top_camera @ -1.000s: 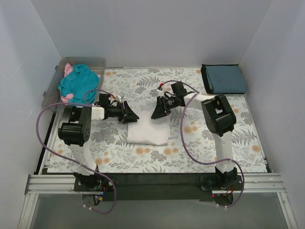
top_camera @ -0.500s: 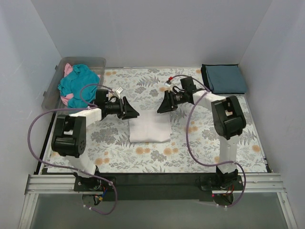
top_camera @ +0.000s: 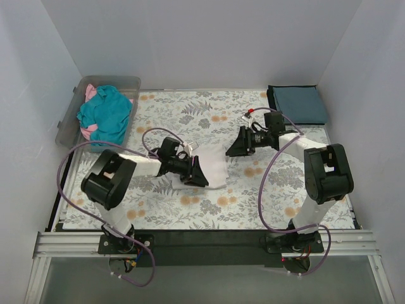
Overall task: Fold and stack the t-shirts
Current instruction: Fold the tshirt
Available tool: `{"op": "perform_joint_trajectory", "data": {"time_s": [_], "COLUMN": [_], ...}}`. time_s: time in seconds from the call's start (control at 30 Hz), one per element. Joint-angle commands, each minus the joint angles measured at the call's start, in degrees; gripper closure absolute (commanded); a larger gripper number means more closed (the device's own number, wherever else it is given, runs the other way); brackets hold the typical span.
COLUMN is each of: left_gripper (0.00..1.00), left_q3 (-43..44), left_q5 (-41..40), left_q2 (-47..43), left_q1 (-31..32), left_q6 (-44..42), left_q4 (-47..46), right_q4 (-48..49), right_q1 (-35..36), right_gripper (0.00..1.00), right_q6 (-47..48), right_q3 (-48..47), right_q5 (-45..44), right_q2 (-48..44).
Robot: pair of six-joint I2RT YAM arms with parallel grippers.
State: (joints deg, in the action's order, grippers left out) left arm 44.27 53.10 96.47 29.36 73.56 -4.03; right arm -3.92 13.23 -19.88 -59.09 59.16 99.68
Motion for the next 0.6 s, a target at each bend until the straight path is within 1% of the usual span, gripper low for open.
{"op": "perform_joint_trajectory", "data": {"time_s": [0.0, 0.1, 0.17, 0.23, 0.27, 0.33, 0.37, 0.4, 0.43, 0.47, 0.5, 0.57], "left_gripper": [0.64, 0.64, 0.64, 0.64, 0.63, 0.61, 0.61, 0.60, 0.60, 0.61, 0.61, 0.61], "left_q3": [-0.77, 1.69, 3.97, 4.42, 4.07, 2.50, 1.70, 0.83, 0.12, -0.84, -1.90, -3.39], "left_q5": [-3.87, -3.53, -1.51, 0.32, 0.60, 0.60, 1.12, 1.74, 2.44, 2.53, 3.58, 4.12], "left_q2": [7.47, 11.98, 10.86, 5.16, -0.26, -5.65, -7.94, -10.74, -11.38, -11.47, -11.13, -8.94], "left_q1": [-0.36, -0.62, -0.62, -0.62, -0.62, -1.32, -2.02, -4.12, -5.36, -6.68, -9.56, -11.69], "left_q6": [0.36, -1.31, -1.31, -0.44, -0.43, -1.22, -1.57, -2.80, -4.63, -6.31, -8.06, -9.31], "left_q4": [0.94, 2.97, 3.33, 3.68, 3.68, 5.96, 6.66, 8.32, 9.99, 13.66, 14.05, 14.66], "right_q4": [1.20, 1.46, 1.81, 2.87, 3.30, 6.11, 6.56, 7.78, 8.31, 9.19, 9.54, 9.81], "right_q1": [1.09, 1.62, 2.49, 3.46, 4.68, 7.05, 7.94, 8.73, 9.70, 11.36, 12.07, 13.21], "right_gripper": [0.44, 0.44, 0.44, 0.44, 0.44, 0.43, 0.43, 0.43, 0.43, 0.43, 0.43, 0.44], "right_q6": [-0.16, -0.77, -1.04, -1.56, -1.74, -2.96, -3.15, -3.50, -3.76, -3.76, -3.68, -3.33], "right_q3": [0.73, 1.52, 3.01, 4.24, 4.59, 5.47, 5.65, 6.00, 6.27, 6.35, 6.36, 6.09], "right_q5": [0.34, 0.08, -0.36, -0.36, -0.53, -0.36, -0.36, -0.27, -0.18, -0.01, 0.43, 1.13], "right_q2": [-2.74, -2.91, -4.05, -4.84, -5.54, -5.81, -5.55, -5.20, -4.67, -3.10, -2.13, 1.37]}}
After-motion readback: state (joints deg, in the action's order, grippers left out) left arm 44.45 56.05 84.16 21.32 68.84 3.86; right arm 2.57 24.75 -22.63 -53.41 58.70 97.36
